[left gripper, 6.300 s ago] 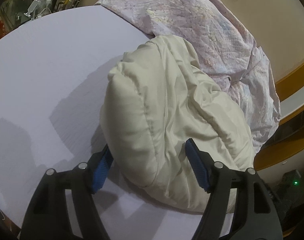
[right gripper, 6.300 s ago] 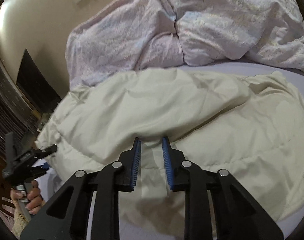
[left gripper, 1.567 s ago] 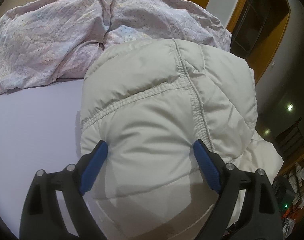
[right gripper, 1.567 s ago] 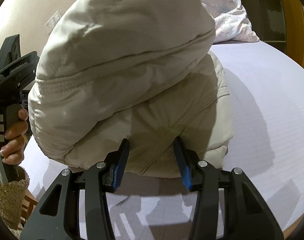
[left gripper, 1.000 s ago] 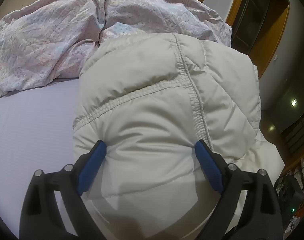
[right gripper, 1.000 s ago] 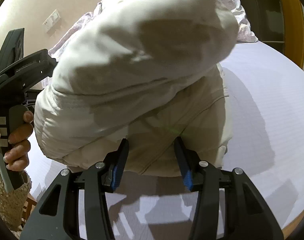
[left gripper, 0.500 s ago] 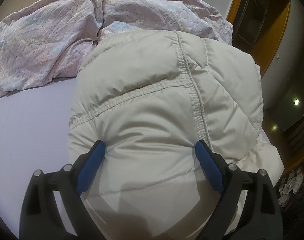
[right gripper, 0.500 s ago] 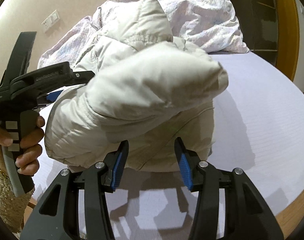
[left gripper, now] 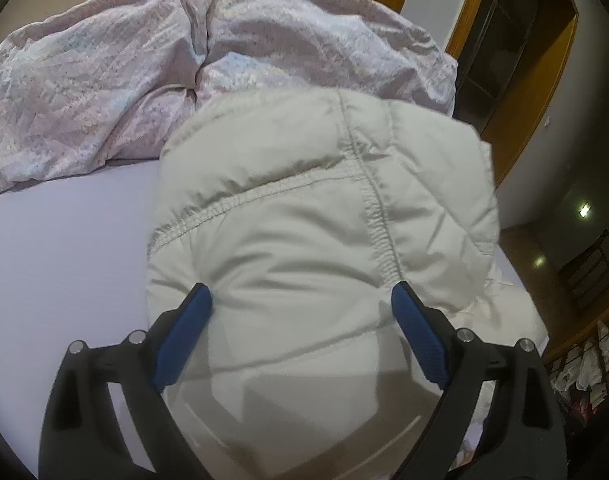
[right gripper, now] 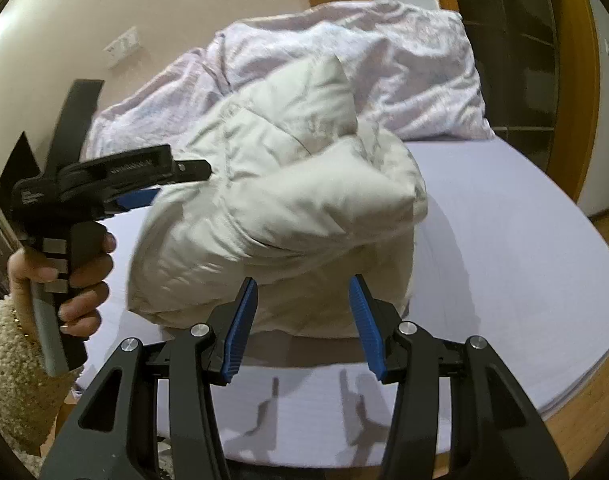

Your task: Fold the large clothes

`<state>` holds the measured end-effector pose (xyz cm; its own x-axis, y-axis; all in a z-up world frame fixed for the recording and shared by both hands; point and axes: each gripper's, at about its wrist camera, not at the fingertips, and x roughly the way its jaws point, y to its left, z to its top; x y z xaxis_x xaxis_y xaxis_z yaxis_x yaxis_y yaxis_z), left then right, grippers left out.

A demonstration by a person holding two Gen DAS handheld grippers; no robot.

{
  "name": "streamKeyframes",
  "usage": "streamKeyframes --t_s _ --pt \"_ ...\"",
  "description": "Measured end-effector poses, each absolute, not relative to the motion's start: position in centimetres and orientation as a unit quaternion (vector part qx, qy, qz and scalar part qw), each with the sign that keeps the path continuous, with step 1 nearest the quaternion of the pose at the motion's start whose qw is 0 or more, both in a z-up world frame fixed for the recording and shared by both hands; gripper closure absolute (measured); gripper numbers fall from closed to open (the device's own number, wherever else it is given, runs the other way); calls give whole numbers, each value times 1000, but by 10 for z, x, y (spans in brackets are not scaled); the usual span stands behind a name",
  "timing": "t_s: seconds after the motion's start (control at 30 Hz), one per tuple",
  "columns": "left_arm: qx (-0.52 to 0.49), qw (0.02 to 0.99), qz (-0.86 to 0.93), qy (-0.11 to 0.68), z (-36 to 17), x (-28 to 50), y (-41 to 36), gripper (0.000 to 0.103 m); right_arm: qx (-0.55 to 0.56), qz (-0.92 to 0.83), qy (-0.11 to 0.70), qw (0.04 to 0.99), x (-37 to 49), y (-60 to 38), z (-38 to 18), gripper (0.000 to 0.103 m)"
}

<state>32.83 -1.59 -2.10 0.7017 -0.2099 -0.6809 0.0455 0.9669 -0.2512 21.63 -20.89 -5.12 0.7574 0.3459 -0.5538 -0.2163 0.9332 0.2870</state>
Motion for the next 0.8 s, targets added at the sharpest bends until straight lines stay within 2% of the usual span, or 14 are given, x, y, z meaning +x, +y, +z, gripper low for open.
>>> streamKeyframes --t_s 0.37,0.8 --pt "-107 928 -32 354 -5 321 17 12 67 205 242 946 221 -181 8 53" --pt "-120 923 -18 366 -19 337 39 12 43 178 271 945 309 -151 -5 53"
